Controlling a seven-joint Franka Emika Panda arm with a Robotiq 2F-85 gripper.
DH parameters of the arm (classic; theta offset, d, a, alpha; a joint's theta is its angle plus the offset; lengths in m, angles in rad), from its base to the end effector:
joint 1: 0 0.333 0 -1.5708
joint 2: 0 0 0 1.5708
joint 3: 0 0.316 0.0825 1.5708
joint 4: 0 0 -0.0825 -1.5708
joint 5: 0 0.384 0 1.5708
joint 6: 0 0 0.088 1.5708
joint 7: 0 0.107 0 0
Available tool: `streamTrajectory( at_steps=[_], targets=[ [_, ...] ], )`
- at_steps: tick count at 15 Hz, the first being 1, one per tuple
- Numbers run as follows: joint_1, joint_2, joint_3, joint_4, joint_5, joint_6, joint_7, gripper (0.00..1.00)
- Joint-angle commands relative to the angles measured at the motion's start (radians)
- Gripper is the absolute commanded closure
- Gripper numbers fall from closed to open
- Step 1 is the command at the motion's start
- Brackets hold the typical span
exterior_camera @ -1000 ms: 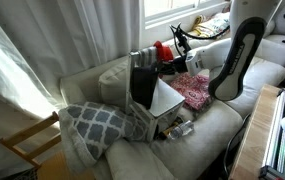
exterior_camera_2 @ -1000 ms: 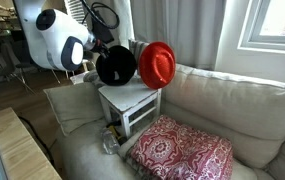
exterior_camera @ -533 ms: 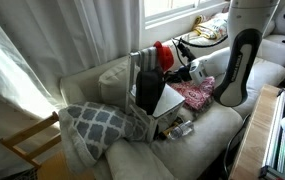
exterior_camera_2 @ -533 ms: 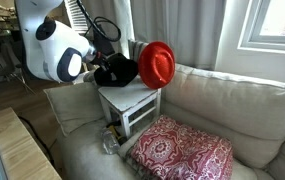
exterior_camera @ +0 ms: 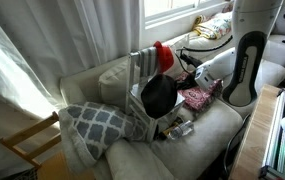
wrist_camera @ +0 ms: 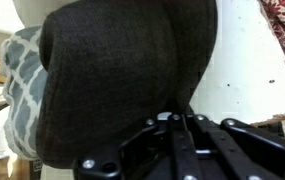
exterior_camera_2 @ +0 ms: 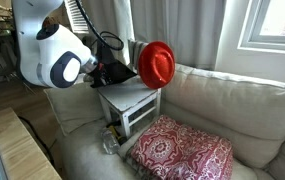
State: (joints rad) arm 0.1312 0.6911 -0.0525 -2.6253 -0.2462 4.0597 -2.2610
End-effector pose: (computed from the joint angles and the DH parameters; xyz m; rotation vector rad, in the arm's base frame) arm 0.4086 0.0637 0.1122 0.6751 2.3870 0.5596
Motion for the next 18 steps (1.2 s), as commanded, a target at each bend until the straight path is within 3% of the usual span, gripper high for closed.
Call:
streamTrajectory(
  at_steps=[1, 6, 10, 18],
  targets=[
    [0.036, -0.034, -0.024, -0.014, 0.017, -0.086, -0.003, 0.99],
    [0.088, -0.045, -0.047, -0.016, 0.088, -0.154, -0.022, 0.99],
    [0.154, -0.023, -0.057, 0.013, 0.257, -0.117, 0.014, 0.99],
    [0.284, -0.012, -0.076, 0.047, 0.575, -0.148, 0.075, 0.99]
  ],
)
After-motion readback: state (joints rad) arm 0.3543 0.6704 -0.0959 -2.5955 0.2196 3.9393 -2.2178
